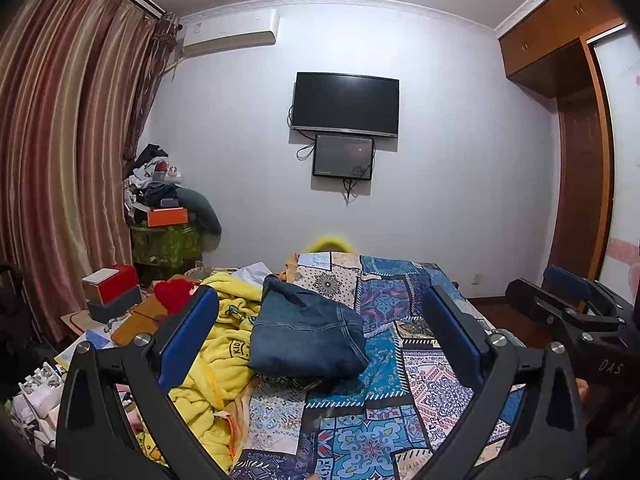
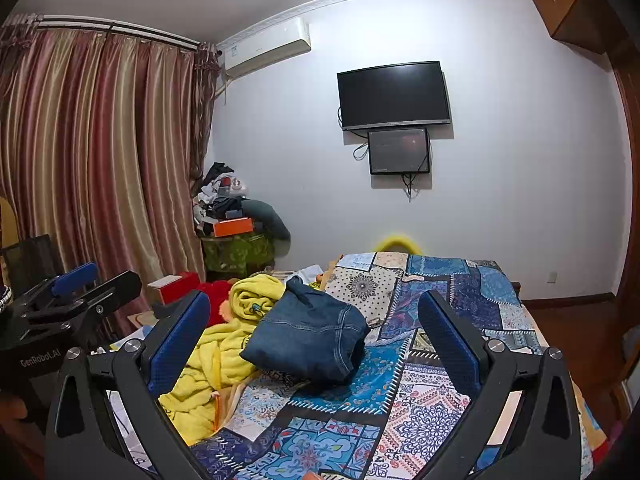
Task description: Fold large clothes
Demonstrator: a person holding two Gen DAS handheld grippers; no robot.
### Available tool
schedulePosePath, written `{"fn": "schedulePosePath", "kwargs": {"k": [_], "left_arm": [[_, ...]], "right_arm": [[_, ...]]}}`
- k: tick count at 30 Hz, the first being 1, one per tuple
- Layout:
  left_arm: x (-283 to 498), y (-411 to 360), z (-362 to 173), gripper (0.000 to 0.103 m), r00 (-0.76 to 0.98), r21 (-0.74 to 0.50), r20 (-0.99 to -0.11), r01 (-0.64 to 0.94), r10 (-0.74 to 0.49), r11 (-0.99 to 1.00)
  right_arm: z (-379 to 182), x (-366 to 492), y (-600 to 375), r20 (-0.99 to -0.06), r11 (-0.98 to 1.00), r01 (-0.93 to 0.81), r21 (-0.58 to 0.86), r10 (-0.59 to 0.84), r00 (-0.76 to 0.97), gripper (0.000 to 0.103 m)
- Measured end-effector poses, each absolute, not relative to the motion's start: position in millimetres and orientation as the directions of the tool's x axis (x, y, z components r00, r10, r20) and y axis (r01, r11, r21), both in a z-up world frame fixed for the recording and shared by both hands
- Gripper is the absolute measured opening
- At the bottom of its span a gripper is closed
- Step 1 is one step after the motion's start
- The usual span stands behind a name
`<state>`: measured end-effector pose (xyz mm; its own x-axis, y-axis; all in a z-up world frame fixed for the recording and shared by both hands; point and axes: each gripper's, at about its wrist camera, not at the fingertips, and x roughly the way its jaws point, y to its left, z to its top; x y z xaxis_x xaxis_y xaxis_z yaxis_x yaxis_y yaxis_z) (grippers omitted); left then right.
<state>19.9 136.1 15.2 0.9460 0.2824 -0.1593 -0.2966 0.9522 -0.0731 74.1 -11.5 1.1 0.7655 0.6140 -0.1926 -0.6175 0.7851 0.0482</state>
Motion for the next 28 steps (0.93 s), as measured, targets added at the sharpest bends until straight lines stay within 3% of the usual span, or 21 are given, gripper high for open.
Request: {"fn": "schedulePosePath", "kwargs": {"k": [28], "left_arm": [[23.5, 132.0, 10.3, 0.102, 0.945, -0.052, -0.181, -0.286, 0.272, 0.957]], "right_arm": [[-3.8, 77.1, -7.6, -0.213, 0.797, -0.601, 0.051, 0.597, 0.774, 0.103]]}}
